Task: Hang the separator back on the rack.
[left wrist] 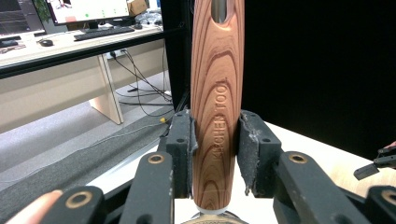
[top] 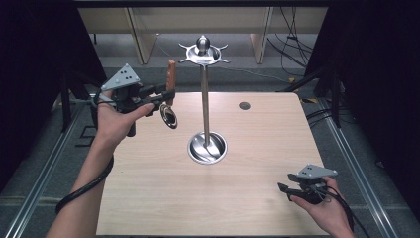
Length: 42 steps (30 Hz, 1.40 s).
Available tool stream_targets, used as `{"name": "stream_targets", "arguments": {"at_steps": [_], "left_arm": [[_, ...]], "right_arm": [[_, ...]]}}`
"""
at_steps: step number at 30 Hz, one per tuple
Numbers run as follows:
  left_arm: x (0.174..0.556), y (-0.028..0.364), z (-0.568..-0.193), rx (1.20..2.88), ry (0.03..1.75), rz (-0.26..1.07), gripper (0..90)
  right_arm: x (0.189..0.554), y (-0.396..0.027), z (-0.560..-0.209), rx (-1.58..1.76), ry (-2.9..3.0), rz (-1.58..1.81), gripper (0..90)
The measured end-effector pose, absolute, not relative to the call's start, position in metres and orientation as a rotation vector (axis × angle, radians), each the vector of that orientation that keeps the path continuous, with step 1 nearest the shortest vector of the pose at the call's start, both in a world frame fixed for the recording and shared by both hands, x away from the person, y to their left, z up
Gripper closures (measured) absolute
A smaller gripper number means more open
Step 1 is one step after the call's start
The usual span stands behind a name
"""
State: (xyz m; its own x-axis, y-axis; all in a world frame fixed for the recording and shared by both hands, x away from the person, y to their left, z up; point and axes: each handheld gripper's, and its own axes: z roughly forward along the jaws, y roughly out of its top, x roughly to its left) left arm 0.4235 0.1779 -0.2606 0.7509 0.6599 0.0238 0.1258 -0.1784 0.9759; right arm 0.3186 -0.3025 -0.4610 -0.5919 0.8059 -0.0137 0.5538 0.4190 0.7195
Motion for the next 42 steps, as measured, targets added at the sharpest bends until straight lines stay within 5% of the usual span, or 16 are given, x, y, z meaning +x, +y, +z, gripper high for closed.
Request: {"name": "stream_targets", "arguments": {"at_steps": [42], "left_arm": [[0.441,0.175,-0.248,1.753,0.599,0.446,67.0]], "right_arm": [[0.319,-0.3,-0.463,1.189,2.333,0.978,48.0]]}}
